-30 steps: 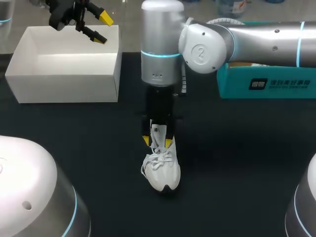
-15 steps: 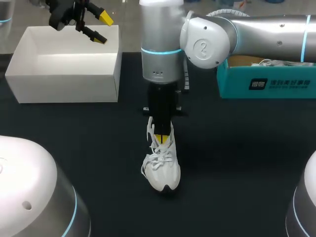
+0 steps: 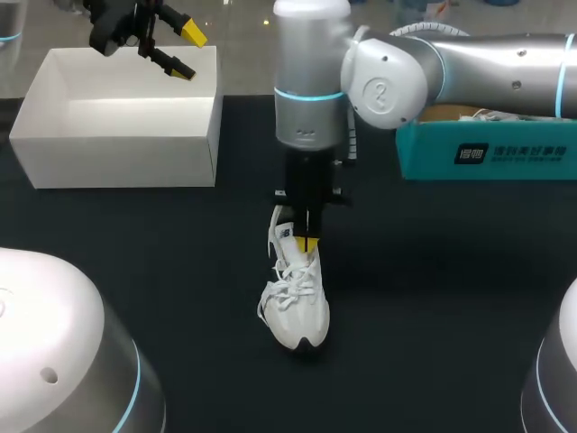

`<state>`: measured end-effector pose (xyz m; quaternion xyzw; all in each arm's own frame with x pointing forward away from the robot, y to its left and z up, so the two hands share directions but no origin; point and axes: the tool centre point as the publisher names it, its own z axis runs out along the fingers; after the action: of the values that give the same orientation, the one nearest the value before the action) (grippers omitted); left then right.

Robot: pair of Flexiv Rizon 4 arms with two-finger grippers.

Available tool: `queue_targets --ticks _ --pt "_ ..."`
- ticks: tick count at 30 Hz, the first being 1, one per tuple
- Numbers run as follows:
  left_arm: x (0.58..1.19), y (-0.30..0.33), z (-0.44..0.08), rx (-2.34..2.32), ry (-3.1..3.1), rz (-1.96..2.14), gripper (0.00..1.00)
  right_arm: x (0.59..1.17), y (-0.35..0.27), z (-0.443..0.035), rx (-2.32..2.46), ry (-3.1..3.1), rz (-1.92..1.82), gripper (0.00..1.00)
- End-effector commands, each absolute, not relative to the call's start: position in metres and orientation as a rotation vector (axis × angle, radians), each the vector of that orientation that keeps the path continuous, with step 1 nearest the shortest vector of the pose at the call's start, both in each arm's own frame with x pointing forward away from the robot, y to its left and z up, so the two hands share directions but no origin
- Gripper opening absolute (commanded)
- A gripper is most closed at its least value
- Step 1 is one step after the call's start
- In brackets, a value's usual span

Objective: Take the shoe out of the shoebox, open the shoe tongue, remove and reinsert the insole, then place the shoe into the shoebox

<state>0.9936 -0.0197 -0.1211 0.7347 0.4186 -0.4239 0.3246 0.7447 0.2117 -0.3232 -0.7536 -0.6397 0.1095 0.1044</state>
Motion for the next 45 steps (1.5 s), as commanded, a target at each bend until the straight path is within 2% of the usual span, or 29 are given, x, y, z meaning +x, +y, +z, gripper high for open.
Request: queue_targets --ticks 1,15,29,33,38,45 --pt "0.995 -0.019 -0.121 1.931 1.097 -1.112 1.0 0.751 0.206 -0.335 -2.198 -1.881 0.312 0.0" --pt "0.995 -0.019 -0.121 1.931 1.097 -1.112 1.0 0.738 0.225 -0.3 -2.231 -1.919 0.359 0.0" --pt "0.995 -0.019 -0.121 1.931 1.097 -1.112 1.0 0.765 0.218 -0.337 -2.179 -1.969 0.278 0.0" --pt "0.995 -0.019 -0.121 1.931 1.097 -1.112 1.0 0.765 0.219 -0.33 -2.189 -1.994 0.281 0.0" --pt "0.995 -0.019 -0.121 1.931 1.097 -1.112 1.0 0.762 0.213 -0.308 -2.161 -2.105 0.149 0.0" --pt "0.995 -0.019 -0.121 1.931 1.097 -1.112 1.0 0.777 0.203 -0.302 -1.749 -2.433 -0.16 0.0"
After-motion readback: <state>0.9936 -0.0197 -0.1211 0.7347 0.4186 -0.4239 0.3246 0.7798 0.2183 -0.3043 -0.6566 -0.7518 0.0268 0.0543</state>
